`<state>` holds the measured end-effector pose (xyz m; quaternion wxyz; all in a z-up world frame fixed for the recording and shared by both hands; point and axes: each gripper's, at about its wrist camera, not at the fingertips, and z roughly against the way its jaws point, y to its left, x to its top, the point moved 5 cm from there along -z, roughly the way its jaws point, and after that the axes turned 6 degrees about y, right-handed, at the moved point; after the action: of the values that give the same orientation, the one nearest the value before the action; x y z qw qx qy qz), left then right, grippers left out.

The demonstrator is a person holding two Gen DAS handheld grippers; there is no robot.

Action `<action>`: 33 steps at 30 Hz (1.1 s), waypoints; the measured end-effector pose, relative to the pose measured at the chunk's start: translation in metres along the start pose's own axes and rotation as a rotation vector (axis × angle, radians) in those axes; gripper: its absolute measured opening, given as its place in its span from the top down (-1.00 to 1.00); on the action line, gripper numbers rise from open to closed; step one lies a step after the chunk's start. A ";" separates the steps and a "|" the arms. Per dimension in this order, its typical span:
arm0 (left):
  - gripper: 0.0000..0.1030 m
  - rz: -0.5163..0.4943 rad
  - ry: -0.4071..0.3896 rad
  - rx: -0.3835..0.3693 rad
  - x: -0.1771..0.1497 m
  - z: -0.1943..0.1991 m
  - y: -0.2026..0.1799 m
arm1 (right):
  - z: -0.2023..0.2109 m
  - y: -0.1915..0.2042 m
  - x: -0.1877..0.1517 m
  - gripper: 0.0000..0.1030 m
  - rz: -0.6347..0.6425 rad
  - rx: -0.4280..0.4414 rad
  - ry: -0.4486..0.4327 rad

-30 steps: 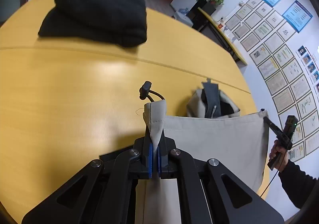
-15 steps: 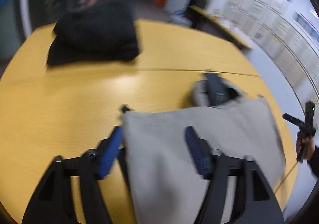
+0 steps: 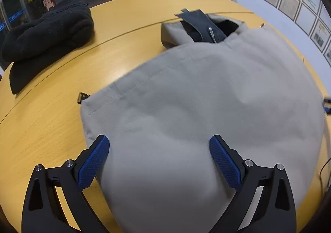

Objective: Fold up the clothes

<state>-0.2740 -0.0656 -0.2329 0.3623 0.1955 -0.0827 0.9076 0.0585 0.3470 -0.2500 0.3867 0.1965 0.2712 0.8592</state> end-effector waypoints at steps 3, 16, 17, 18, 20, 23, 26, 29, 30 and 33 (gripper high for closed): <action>-0.93 -0.011 -0.015 0.007 -0.002 0.000 -0.002 | -0.004 0.002 0.018 -0.39 -0.016 0.027 -0.072; -0.93 -0.064 -0.036 -0.039 -0.010 0.004 -0.035 | 0.052 0.068 0.103 0.94 0.262 -0.110 -0.336; -0.93 -0.061 -0.037 -0.041 -0.010 0.003 -0.037 | 0.060 0.088 0.105 0.94 0.331 -0.123 -0.355; -0.94 -0.063 -0.037 -0.035 -0.009 0.001 -0.039 | 0.063 0.115 0.100 0.94 0.417 -0.119 -0.359; -0.97 -0.066 -0.035 -0.025 -0.008 -0.003 -0.041 | 0.066 0.176 0.080 0.94 0.608 -0.091 -0.347; -0.98 -0.068 -0.032 -0.030 -0.007 -0.007 -0.040 | 0.044 0.269 0.009 0.93 0.857 0.087 -0.225; -1.00 -0.066 -0.029 -0.032 -0.008 -0.008 -0.034 | -0.011 0.323 -0.079 0.93 0.923 0.294 0.000; -1.00 -0.064 -0.033 -0.037 -0.011 -0.009 -0.027 | -0.083 0.326 -0.147 0.93 0.956 0.308 0.200; -1.00 -0.068 -0.040 -0.039 -0.012 -0.009 -0.025 | -0.105 0.319 -0.162 0.93 0.967 0.280 0.251; -1.00 -0.064 -0.053 -0.047 -0.015 -0.007 -0.020 | -0.164 0.289 -0.176 0.94 0.954 0.151 0.356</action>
<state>-0.2522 -0.0580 -0.2454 0.3932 0.2135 -0.1071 0.8879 -0.0829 0.0001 -0.2215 -0.1156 0.1766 0.2745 0.9382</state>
